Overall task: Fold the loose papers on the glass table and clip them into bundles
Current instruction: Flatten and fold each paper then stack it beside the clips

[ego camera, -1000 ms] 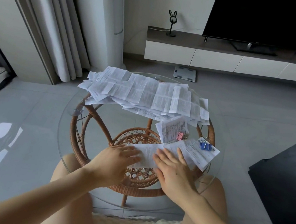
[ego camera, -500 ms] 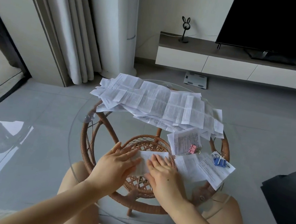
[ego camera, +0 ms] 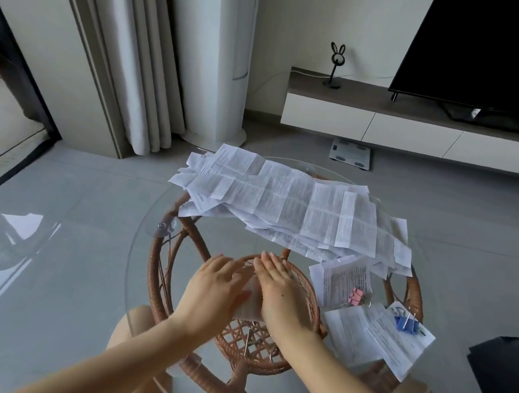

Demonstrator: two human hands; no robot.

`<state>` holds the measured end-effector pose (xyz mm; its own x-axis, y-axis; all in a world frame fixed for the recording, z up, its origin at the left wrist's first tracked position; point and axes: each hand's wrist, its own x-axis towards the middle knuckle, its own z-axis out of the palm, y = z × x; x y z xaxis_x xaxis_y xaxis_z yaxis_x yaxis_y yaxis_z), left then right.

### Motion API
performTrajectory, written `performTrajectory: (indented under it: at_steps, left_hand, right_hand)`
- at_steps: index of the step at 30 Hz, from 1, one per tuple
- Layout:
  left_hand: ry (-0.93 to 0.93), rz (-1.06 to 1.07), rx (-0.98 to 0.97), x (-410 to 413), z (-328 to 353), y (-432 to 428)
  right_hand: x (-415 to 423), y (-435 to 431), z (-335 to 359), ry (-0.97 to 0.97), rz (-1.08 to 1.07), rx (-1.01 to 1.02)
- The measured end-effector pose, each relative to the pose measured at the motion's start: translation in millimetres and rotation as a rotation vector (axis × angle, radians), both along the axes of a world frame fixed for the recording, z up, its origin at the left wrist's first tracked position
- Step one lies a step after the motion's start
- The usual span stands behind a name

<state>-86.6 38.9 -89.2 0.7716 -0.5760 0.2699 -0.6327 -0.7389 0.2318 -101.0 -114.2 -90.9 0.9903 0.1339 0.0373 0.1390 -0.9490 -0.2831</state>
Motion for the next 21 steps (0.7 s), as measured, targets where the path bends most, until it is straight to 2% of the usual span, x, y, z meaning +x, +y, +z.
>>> performTrajectory:
  at_steps: [2, 5, 7, 9, 13, 16, 19, 21]
  left_hand:
    - [0.04, -0.1, -0.049, -19.0, 0.7, 3.9]
    - [0.035, -0.202, -0.046, -17.5, -4.7, 11.1]
    - [0.016, -0.179, -0.058, -1.4, -5.0, 15.4]
    - [-0.003, -0.157, -0.051, 13.2, -2.8, 15.6]
    - [-0.004, -0.093, -0.036, 36.2, 3.4, 14.5]
    - [-0.02, -0.07, -0.039, 50.0, 4.8, 13.5]
    - [0.002, -0.061, -0.036, 55.2, 6.1, 11.6]
    - [0.059, -0.053, -0.039, 55.2, 7.9, 11.9]
  right_hand:
    - [-0.4, -1.4, 3.4, -0.012, 0.012, 0.005]
    - [6.5, -3.1, 15.2, -0.228, -0.028, 0.076]
    - [24.3, -9.2, 20.5, -0.38, -0.078, 0.086]
    - [46.2, -14.6, 33.9, -0.352, -0.107, 0.007]
    - [88.0, -24.0, 42.0, -0.125, -0.132, -0.209]
    - [100.9, -24.5, 43.7, -0.12, -0.137, -0.319]
    - [100.3, -21.3, 54.8, -0.082, -0.055, -0.395]
    - [100.5, -19.3, 64.8, -0.146, -0.036, -0.45]
